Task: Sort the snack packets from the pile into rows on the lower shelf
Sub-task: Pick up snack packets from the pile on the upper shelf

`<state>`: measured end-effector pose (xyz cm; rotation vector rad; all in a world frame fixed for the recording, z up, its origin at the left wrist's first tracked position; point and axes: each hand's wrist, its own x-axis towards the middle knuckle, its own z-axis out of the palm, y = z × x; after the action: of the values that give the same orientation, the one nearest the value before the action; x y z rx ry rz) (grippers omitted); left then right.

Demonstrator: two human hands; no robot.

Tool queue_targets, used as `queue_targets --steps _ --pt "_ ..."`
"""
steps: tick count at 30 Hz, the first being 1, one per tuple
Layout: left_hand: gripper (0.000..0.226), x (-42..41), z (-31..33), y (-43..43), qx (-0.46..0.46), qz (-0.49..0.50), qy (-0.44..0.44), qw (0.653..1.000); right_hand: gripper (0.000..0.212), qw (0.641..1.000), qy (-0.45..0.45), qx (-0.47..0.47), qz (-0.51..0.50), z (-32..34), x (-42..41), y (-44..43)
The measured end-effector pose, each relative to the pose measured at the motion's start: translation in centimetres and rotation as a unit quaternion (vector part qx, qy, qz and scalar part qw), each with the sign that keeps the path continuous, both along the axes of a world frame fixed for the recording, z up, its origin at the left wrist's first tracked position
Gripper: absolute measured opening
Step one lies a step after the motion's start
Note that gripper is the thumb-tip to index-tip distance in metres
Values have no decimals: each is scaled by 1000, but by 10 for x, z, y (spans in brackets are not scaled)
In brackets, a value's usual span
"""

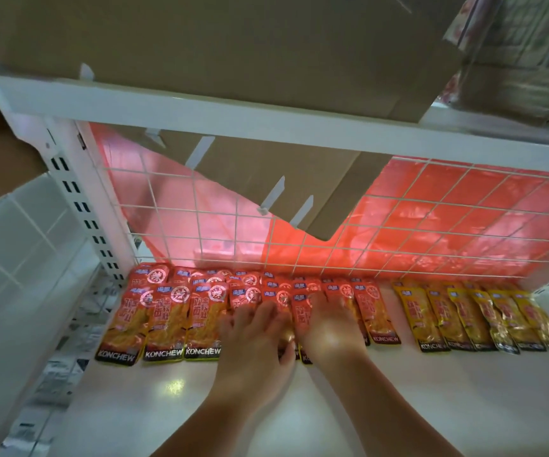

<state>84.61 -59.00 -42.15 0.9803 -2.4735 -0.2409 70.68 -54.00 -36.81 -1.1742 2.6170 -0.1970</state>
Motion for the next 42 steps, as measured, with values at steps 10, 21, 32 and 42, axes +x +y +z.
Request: queue_targets --steps 10,21,32,42 --pt "46 0 -4 0 2 0 10 1000 42 999 -12 0 -32 -2 -4 -7" --pt "44 0 -6 -1 3 0 33 999 38 999 -16 -34 -26 -6 -10 -4" --pt "41 -3 41 -7 80 -32 179 980 34 979 -6 -197 55 39 -10 22" --pt "33 -44 186 35 133 -209 274 929 39 910 -37 -405 86 134 -33 86"
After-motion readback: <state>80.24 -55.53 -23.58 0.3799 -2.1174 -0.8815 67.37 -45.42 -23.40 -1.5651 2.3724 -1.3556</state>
